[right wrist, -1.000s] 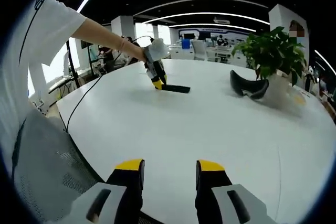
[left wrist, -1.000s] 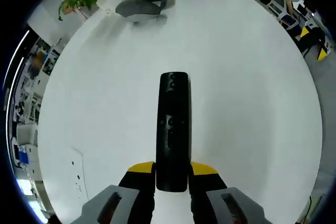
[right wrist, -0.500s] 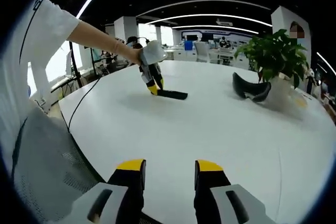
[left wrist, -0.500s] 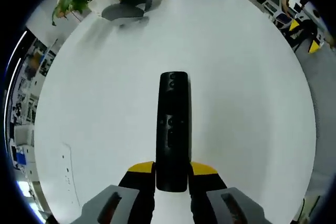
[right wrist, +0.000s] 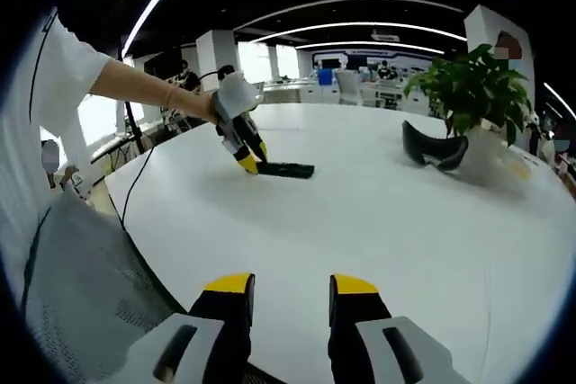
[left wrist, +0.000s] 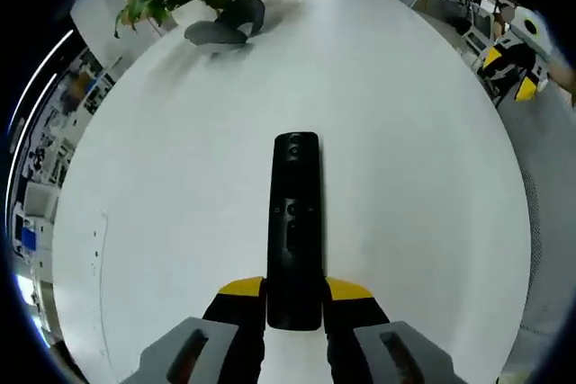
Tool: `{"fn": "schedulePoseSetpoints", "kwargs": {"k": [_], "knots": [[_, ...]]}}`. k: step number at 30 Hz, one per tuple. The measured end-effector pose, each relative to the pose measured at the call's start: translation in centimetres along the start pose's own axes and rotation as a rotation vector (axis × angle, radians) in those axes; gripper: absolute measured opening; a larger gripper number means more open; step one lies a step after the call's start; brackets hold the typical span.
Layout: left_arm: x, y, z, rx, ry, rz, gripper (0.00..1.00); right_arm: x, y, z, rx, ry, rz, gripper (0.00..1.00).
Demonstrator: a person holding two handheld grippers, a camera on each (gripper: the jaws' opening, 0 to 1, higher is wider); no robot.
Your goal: Press the specified remote control buttons in sequence, fully releasing each button before pressing the next.
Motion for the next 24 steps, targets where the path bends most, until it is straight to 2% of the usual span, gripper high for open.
{"fn": "schedulePoseSetpoints", "kwargs": {"k": [5, 12, 24], "knots": [[1.7, -0.5, -0.4, 0.015, -0.017, 0.002, 0.24, -0.4, 0.3, -0.3, -0.021, 0.003, 0.035, 0.28], [3.9, -1.3, -1.0, 0.049, -0.063, 0.015, 0.24, -0.2, 0.2, -0.3, -0.013, 0.02, 0.028, 0.29], [9.1, -3.0, -2.3, 0.1, -0.1, -0.004, 0.24, -0.5, 0.3, -0.4, -0.021, 0.007, 0.045, 0.27]]}}
Point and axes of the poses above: the point that each gripper's makers call its tool centre point, and the gripper's own axes: y roughly forward along the fingers, x roughly to its right, z roughly out of its top, the point moved 4 cm from there along -y, roughly backward along the fingers, and after that the axes turned 9 degrees about z, right-handed, at the moved point
